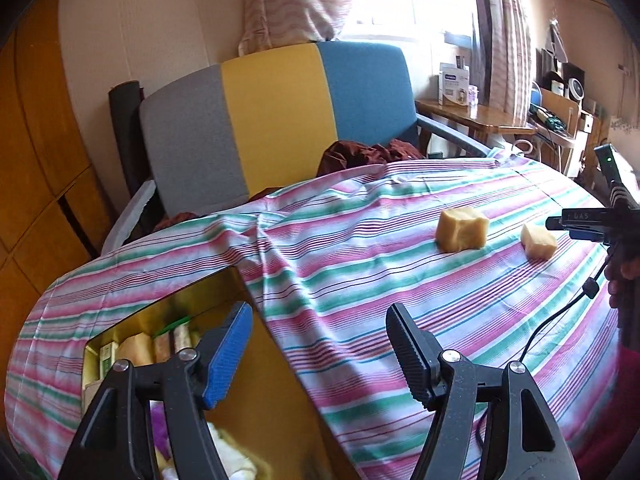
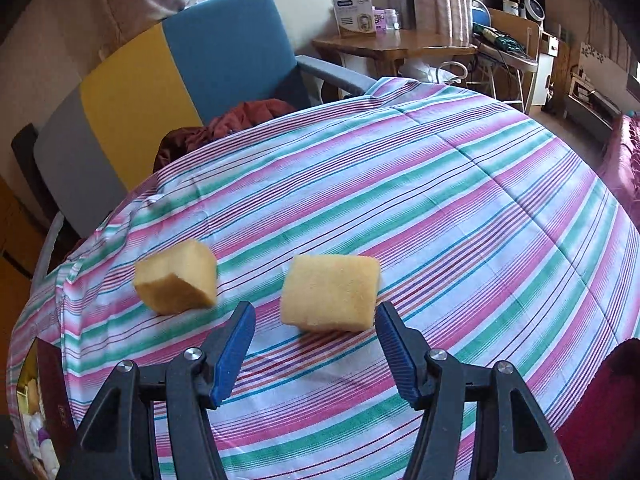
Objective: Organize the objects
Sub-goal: 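Move both tools back toward the two yellow sponges on the cloth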
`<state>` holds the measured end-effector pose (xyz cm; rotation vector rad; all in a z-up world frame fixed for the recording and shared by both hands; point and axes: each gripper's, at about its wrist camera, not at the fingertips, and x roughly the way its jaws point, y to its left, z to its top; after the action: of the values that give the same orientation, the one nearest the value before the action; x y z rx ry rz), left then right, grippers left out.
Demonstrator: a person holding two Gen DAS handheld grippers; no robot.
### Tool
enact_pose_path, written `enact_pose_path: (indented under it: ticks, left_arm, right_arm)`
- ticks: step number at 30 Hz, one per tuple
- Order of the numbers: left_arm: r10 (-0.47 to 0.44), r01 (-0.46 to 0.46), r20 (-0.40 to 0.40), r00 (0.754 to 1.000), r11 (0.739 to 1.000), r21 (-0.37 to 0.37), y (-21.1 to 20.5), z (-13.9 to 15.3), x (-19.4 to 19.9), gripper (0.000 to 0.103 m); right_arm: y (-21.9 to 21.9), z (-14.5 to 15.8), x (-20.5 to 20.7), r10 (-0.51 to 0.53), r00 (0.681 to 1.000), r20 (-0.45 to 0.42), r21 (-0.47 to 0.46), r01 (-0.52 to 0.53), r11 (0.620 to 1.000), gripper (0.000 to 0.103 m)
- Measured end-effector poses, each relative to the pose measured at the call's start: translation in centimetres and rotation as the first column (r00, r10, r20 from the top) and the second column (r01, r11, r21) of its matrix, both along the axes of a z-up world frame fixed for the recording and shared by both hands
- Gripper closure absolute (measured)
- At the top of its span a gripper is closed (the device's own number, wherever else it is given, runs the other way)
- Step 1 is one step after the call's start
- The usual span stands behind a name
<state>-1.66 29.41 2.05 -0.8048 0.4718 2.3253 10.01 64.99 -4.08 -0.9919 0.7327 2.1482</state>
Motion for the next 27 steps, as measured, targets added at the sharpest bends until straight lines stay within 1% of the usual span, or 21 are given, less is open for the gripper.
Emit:
enact_pose_path:
  ticks: [3, 11, 20, 24, 27]
  left_arm:
    - [-0.022, 0.022, 0.017, 1.0, 1.0, -0.009, 1.9, -0.4, -0.1, 0.033]
    - [-0.081, 0.083, 0.041, 0.996, 0.996, -0.036, 6.6, -1.7, 0.1, 0.033]
    - [-0.111, 0.117, 0.085, 0.99, 0.991, -0.064, 10.5, -3.4, -0.7, 0.032]
    - [-0.124, 0.134, 0.131, 0.984, 0.989, -0.066, 12.4, -4.4, -1.5, 0.03]
    - [-0.131, 0.144, 0.2, 0.971, 0.988, -0.052, 14.2, -5.3, -2.5, 0.03]
  right_arm:
    - [0.4, -0.3, 0.4, -0.017, 1.0, -0.005, -0.04, 0.016, 0.999, 0.04]
    - [1.2, -0.9, 1.1, -0.05, 0.999, 0.008, -0.087, 0.051, 0.995, 0.04]
    - [2.0, -1.6, 1.7, -0.075, 0.997, 0.021, -0.147, 0.077, 0.986, 0.04]
    - [2.3, -1.7, 2.0, -0.091, 0.995, 0.025, -0.157, 0.094, 0.983, 0.04]
    - [3.1, -1.7, 2.9, -0.14, 0.99, 0.009, -0.176, 0.14, 0.974, 0.04]
